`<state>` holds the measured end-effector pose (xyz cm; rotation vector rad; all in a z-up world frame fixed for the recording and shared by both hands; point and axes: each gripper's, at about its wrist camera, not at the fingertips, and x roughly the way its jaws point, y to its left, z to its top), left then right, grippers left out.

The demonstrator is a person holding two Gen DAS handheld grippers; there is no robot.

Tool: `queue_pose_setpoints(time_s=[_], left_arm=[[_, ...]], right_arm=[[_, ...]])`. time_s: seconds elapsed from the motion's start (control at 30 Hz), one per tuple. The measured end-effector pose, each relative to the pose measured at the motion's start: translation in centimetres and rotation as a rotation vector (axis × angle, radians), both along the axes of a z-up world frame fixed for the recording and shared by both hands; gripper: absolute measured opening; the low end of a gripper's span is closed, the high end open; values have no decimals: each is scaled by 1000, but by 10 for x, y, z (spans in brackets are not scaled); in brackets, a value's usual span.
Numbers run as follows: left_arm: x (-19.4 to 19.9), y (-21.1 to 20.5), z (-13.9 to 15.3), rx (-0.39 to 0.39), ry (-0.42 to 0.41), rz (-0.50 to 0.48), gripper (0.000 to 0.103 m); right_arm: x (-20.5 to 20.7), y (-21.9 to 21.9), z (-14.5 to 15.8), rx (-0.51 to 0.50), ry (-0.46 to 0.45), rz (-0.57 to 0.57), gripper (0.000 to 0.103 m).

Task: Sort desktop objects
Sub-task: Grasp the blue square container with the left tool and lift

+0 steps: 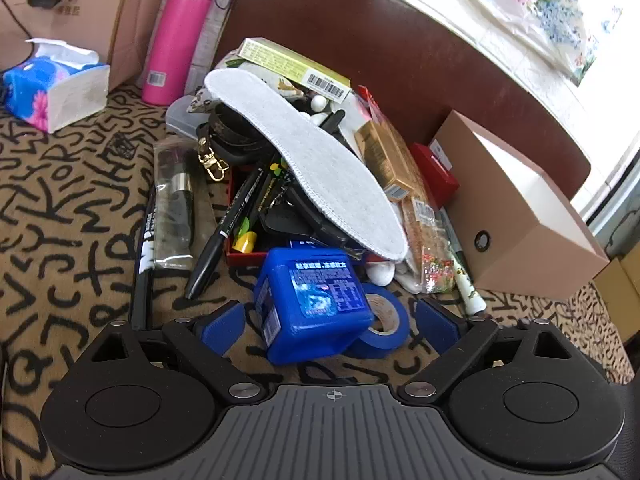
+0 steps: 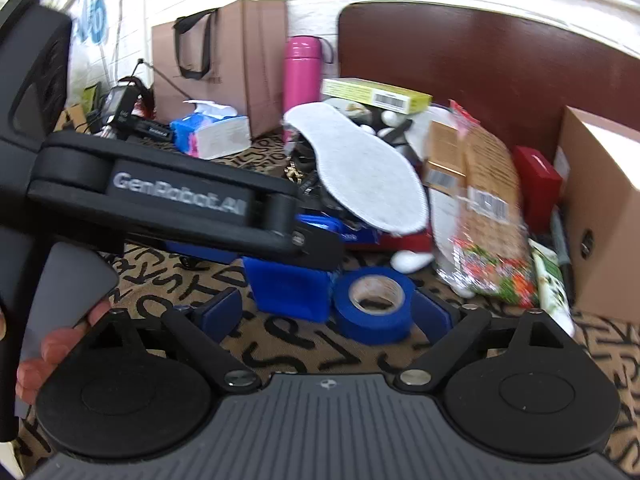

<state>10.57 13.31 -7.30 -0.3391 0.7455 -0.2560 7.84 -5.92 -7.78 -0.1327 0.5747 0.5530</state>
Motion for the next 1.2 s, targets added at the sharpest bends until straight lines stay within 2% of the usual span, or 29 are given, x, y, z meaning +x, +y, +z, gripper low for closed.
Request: queue_pose_setpoints(time_s=[0.13, 0.3, 0.4, 0.47, 0.53, 0.6, 0.67, 0.73, 1.2], left_arm=[[10, 2, -5, -11, 31, -23, 86], [17, 6, -10, -44, 64, -38, 80], [19, 7, -12, -47, 70, -43, 80], [21, 9, -13, -53, 75, -47, 74], [22, 9, -13, -53, 74, -52, 74], [24, 9, -13, -62, 72, -51, 81], [25, 10, -15, -69, 78, -49, 81], [25, 10, -15, -61, 79, -49, 70], [3, -3, 2, 3, 77, -44, 69]], right_arm=[[6, 12, -2, -12, -16, 32, 86], [15, 21, -7, -20, -12, 58, 81], [19, 24, -9, -24, -9, 72, 77], [22, 26, -11, -27, -4, 75, 75], [24, 27, -13, -26, 2, 78, 72], [25, 29, -14, -28, 7, 81, 68], [26, 30, -14, -30, 12, 80, 67], [26, 29, -14, -28, 12, 81, 67], [9, 19, -4, -1, 20, 102, 66]])
